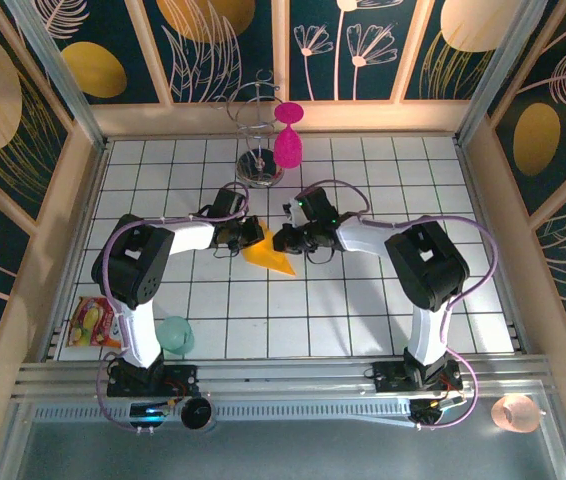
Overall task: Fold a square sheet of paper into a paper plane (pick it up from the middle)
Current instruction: Fourth fold the wing at the center of the table.
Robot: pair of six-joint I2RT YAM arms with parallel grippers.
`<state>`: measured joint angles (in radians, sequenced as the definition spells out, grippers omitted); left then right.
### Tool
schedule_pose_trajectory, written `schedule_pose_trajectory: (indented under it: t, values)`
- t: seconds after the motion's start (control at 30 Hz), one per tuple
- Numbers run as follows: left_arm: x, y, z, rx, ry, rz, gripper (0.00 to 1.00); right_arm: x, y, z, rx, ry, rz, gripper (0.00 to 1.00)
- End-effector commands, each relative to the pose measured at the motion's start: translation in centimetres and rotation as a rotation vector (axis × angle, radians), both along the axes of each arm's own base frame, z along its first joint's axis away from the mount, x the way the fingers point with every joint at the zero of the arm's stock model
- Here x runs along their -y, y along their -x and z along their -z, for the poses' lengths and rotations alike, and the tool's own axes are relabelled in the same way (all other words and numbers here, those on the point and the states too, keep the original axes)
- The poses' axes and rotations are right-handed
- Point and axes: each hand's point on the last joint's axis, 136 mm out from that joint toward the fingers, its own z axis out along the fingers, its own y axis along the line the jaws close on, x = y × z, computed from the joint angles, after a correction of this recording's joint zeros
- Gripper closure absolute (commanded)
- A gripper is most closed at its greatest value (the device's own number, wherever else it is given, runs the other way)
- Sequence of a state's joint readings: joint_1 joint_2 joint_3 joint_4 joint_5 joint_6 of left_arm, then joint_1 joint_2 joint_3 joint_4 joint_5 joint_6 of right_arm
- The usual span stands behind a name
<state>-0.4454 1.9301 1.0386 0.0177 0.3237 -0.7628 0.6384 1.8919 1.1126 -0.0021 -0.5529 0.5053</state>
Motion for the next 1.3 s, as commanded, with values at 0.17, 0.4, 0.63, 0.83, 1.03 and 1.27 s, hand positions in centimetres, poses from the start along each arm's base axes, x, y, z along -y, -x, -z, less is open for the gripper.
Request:
schedule_pose_trajectory:
  t: [0.17,0.4,0.63,0.83,1.03,1.27]
  values:
    - [-2.0,1.6,3.6,-0.094,-0.113,-0.018,0.96,-1.4,-1.2,2.4,-0.05,0.002,-0.011,1.0]
    - [-2.8,1.6,4.1,-0.105,-0.149,-0.046,0.97,-0.6,-0.3,5.0,-0.093,0.061,-0.023,1.0]
    - [-3.5,1.8,4.9,-0.118,-0.187,-0.069,0.97,2.3,3.4,6.8,-0.145,0.121,-0.05,1.0]
    - [-3.3,1.7,4.9,-0.111,-0.185,-0.053,0.97,5.2,6.5,5.8,-0.171,0.09,-0.014,1.0]
    - [-2.7,0.9,3.9,-0.086,-0.163,-0.032,0.96,7.6,6.9,5.3,-0.142,0.122,0.08,1.0]
    - [0.6,-1.9,-3.6,0.082,0.039,-0.019,0.85,6.4,2.8,-1.5,0.06,-0.022,0.185,0.88]
